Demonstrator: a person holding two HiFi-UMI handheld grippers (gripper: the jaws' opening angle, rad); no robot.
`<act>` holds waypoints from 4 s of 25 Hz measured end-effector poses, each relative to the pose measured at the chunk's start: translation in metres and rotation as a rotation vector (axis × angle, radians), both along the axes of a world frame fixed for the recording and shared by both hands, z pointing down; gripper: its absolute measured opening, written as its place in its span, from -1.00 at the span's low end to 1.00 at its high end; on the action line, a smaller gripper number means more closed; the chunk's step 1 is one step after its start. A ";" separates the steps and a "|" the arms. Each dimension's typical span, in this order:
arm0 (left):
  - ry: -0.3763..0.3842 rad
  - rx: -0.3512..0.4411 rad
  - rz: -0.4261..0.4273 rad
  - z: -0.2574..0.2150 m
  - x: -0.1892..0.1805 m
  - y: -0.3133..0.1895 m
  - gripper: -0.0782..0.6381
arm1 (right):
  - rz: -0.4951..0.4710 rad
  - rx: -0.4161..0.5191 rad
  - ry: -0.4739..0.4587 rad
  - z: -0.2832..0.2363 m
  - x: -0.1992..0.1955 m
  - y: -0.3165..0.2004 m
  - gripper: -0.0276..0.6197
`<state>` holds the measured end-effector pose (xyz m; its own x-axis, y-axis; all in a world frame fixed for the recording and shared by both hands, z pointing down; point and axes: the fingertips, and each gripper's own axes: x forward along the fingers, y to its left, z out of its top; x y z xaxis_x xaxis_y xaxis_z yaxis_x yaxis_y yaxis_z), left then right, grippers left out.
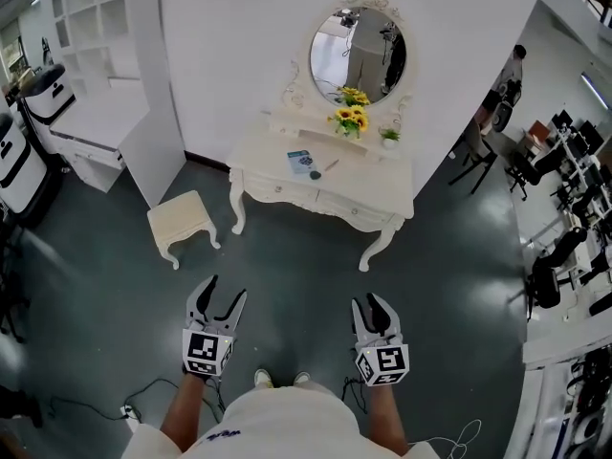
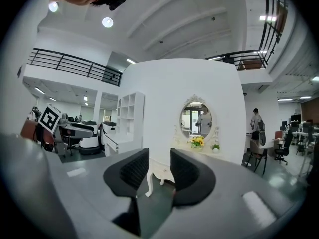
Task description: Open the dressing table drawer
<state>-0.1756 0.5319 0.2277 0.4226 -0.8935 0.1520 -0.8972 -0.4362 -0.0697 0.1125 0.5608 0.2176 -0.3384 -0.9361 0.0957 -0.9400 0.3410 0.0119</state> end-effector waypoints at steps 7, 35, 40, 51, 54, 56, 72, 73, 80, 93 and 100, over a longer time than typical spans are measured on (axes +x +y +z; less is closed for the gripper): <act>0.023 0.007 0.054 0.006 -0.001 0.000 -0.03 | -0.003 -0.028 0.036 0.005 -0.025 0.010 -0.40; 0.003 0.022 0.053 0.016 -0.021 0.014 0.07 | -0.045 -0.084 0.049 0.026 -0.055 -0.021 0.03; -0.011 -0.006 0.032 0.032 0.009 -0.039 0.07 | -0.058 -0.118 0.038 0.052 -0.030 -0.070 0.03; -0.017 -0.038 0.024 0.025 0.116 -0.147 0.07 | -0.109 -0.156 0.021 0.077 0.045 -0.181 0.03; -0.023 -0.033 0.004 0.021 0.132 -0.171 0.07 | -0.149 -0.139 0.026 0.071 0.054 -0.211 0.03; -0.029 -0.032 -0.002 0.022 0.143 -0.183 0.07 | -0.158 -0.138 0.020 0.073 0.064 -0.225 0.03; -0.038 -0.080 -0.021 0.044 0.168 -0.280 0.07 | -0.172 -0.215 -0.067 0.098 0.088 -0.305 0.02; -0.034 -0.081 -0.011 0.047 0.168 -0.292 0.07 | -0.165 -0.218 -0.063 0.101 0.088 -0.314 0.02; -0.060 -0.108 0.067 0.053 0.157 -0.386 0.07 | -0.122 -0.204 -0.050 0.090 0.062 -0.404 0.02; 0.034 -0.117 0.016 0.049 0.065 -0.534 0.03 | -0.170 -0.211 0.011 0.069 -0.034 -0.545 -0.03; 0.064 -0.152 0.023 0.075 0.041 -0.565 -0.03 | -0.153 -0.235 0.046 0.083 -0.066 -0.585 -0.06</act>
